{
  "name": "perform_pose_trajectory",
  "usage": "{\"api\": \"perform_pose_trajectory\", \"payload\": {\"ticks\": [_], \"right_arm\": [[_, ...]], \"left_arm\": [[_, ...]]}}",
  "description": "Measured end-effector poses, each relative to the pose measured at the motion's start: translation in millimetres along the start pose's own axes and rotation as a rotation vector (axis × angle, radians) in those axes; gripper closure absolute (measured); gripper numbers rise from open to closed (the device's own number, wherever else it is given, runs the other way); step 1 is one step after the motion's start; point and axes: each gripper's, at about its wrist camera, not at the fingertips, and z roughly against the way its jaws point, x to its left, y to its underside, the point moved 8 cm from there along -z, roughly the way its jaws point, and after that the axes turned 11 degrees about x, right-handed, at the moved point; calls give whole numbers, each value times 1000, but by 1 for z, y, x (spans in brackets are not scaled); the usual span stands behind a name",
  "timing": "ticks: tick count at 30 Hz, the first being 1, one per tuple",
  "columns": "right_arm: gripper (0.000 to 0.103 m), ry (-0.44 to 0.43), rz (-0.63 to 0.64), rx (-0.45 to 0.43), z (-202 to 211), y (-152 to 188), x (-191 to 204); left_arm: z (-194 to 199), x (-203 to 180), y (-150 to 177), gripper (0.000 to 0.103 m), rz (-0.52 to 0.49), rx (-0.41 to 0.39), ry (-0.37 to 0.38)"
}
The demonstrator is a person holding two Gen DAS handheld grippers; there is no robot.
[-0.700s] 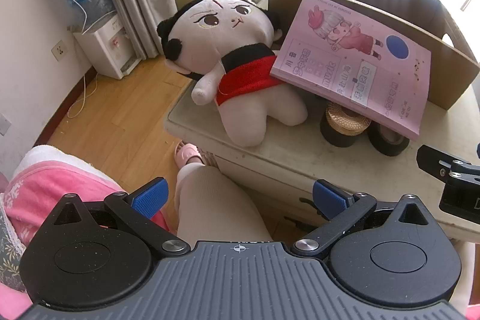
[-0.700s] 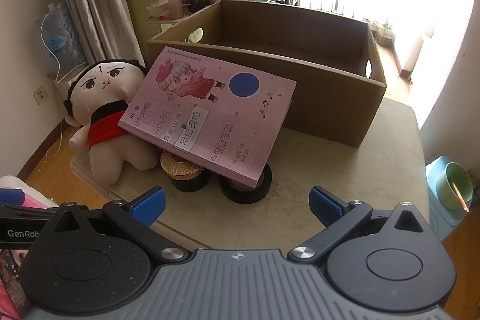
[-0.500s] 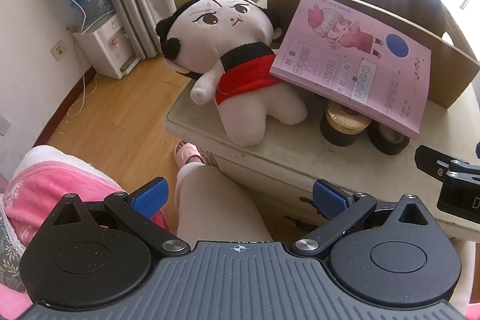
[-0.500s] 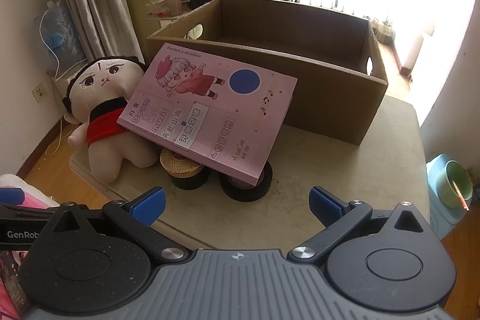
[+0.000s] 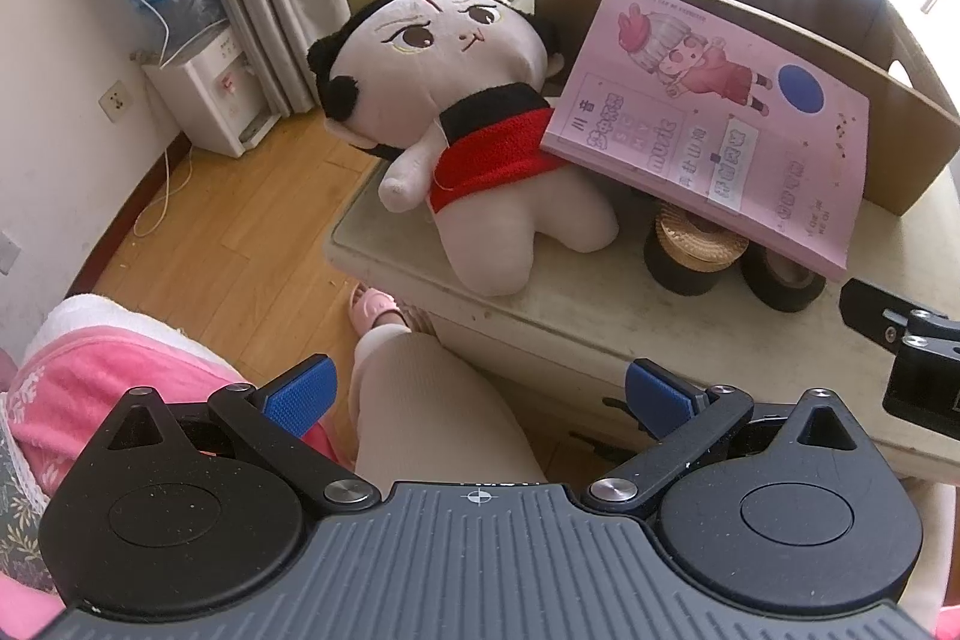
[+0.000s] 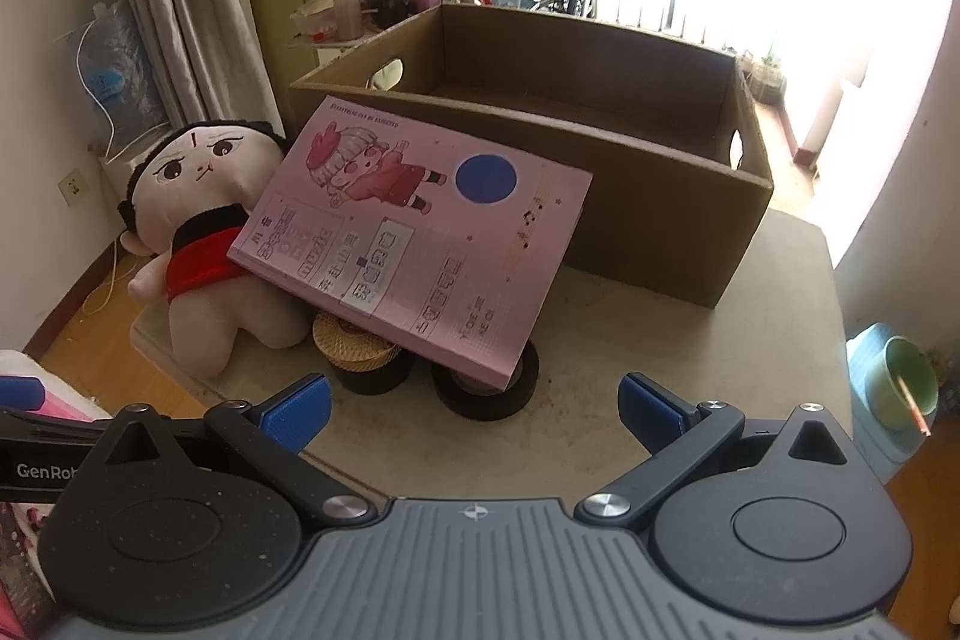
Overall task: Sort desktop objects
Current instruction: 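Move the right gripper toward the pink music book leaning on the box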
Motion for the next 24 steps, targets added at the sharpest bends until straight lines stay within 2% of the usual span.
{"api": "perform_pose_trajectory", "payload": {"ticks": [7,14,17,20,24], "right_arm": [[0,9,16,-25,-4,-6,-4],[0,-55,4,-90,-4,-17,-21],[0,-94,-43,-121,-6,-24,-39],[0,-140,-131,-128,-14,-32,-60],[1,-171,-204,-119,-33,-43,-78]], "left_arm": [[-4,-5,-6,0,-32,-15,-2],[4,-13,-25,0,-86,-144,18],[9,-20,-38,0,-99,-225,79],[12,-29,-54,0,-115,-297,179],[8,-43,-73,0,-167,-360,267]]}}
